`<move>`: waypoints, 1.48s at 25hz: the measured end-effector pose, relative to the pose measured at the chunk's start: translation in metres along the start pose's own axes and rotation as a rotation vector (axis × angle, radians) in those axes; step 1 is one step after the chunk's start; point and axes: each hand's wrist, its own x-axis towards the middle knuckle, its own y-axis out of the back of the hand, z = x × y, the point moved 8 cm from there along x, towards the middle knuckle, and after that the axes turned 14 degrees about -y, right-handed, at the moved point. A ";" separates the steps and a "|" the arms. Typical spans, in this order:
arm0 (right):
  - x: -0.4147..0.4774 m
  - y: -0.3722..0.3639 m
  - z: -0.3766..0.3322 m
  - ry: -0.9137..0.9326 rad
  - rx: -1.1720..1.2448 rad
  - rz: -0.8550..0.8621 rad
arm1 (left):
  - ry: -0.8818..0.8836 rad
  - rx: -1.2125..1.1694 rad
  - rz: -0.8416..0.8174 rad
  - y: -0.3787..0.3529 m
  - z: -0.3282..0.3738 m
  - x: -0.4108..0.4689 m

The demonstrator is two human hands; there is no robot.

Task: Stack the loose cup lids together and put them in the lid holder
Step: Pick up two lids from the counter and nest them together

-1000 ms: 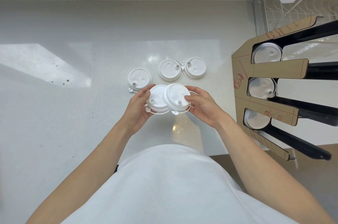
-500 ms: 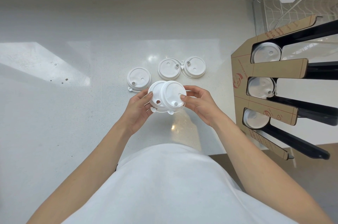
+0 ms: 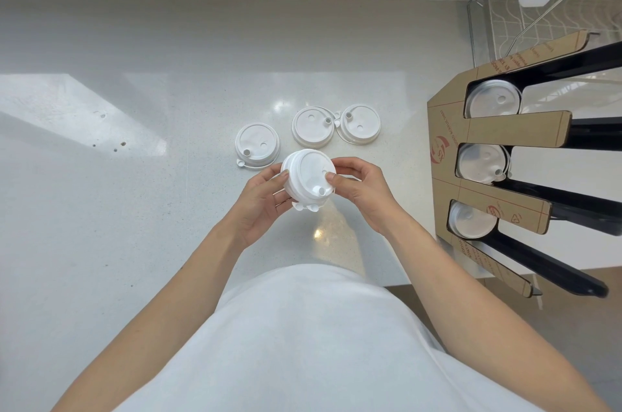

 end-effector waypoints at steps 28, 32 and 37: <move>0.008 -0.014 -0.006 0.011 0.013 -0.079 | -0.025 0.083 0.161 0.009 -0.002 0.006; 0.009 -0.013 -0.008 0.013 -0.026 -0.058 | -0.035 0.151 0.181 0.009 0.000 0.008; 0.026 0.004 -0.032 0.053 -0.174 0.144 | -0.055 0.128 0.256 0.016 0.003 0.010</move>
